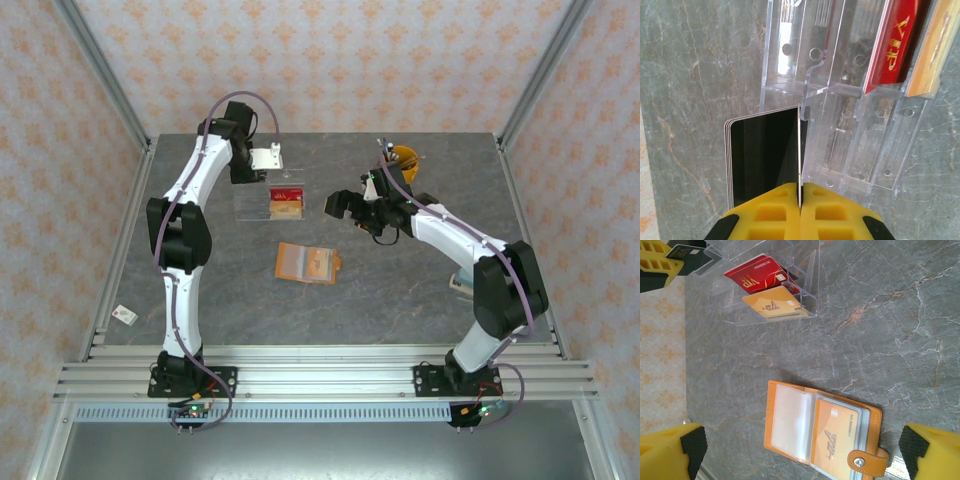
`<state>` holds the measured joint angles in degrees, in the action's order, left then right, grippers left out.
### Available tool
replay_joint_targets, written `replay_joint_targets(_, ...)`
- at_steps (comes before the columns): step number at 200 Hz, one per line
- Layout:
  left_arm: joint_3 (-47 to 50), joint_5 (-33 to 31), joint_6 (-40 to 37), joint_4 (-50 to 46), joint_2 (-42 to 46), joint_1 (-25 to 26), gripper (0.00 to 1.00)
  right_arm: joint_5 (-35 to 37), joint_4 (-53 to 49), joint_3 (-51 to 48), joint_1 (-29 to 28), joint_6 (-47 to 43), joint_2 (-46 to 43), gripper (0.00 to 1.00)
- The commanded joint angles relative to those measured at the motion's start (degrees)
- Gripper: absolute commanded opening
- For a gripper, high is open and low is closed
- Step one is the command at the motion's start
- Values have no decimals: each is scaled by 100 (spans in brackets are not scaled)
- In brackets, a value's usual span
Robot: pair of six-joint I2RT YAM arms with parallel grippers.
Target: Take the credit cards out of the card holder
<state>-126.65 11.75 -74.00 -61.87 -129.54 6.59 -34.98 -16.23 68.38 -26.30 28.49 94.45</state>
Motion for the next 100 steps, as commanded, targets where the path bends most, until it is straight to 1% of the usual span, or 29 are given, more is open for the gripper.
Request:
replay_joint_targets(1,-245,408,-214,-678,33,-30,0,-26,55,70,11,56,71,100)
replay_joint_targets(34,-264,591,-255,-930,95,-28,0,-35,34,96,7,73,98,100)
replay_joint_targets(100,-320,398,-273,-830,192,14,0,-53,31,97,11,80,127,99)
